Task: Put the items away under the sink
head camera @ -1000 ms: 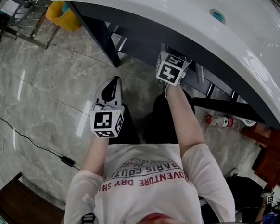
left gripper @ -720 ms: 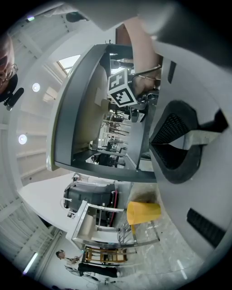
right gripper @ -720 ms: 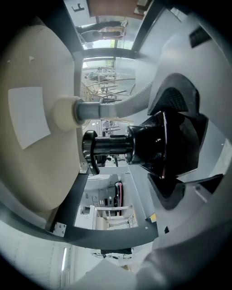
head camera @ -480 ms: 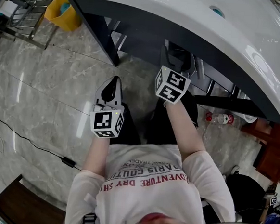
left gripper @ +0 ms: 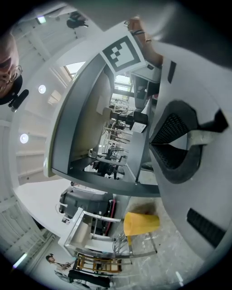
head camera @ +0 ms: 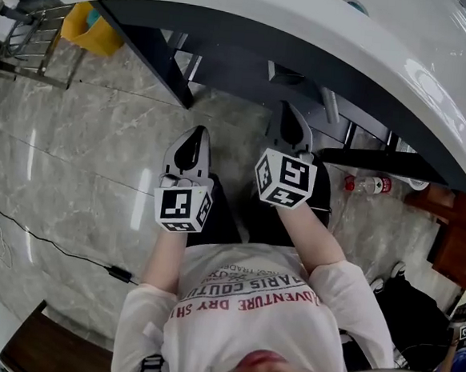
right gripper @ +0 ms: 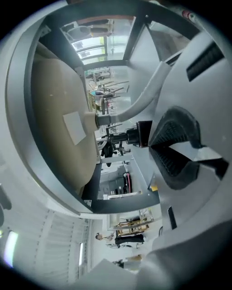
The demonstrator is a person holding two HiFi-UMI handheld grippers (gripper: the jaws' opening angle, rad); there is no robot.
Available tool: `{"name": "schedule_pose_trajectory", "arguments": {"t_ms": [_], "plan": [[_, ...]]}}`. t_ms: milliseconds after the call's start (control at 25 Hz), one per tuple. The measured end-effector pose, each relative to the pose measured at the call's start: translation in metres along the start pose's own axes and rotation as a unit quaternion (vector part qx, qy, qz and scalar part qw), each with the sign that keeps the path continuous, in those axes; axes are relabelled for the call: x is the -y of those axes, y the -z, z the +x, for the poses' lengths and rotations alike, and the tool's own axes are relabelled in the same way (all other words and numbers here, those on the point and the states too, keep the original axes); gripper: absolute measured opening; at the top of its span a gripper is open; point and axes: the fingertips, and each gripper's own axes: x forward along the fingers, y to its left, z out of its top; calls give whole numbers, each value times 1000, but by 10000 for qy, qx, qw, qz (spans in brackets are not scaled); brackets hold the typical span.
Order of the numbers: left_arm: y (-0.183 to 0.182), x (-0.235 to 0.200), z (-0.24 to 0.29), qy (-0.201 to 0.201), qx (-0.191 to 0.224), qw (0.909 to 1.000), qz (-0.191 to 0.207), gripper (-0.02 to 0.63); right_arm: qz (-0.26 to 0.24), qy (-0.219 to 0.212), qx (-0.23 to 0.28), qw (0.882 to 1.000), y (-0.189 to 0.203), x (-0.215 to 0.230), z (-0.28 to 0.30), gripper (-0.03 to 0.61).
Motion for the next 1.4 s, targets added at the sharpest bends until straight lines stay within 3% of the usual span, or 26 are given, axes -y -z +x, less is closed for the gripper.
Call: {"name": "schedule_pose_trajectory", "arguments": {"t_ms": [200,400,920,1160,1400], "plan": [[-24,16,13,88,31,10000,31,23,-42,-662,71,9978,-19,-21,-11,25],[-74,53,13,361,-319,9988,102,23,-16,-943,-264,9952,-59,-28,-35,25],[-265,127,-37,817,-833,9925,373,23,246,-605,-411,9970,-272,-25,-101,25],[-366,166,-38,984,-746,9914,431,23,313,-334,-404,9981,-366,2,-121,25],[-447,206,-11,1106,-472,9905,673,23,266,-137,-45,9995,-452,46,-115,25]]}}
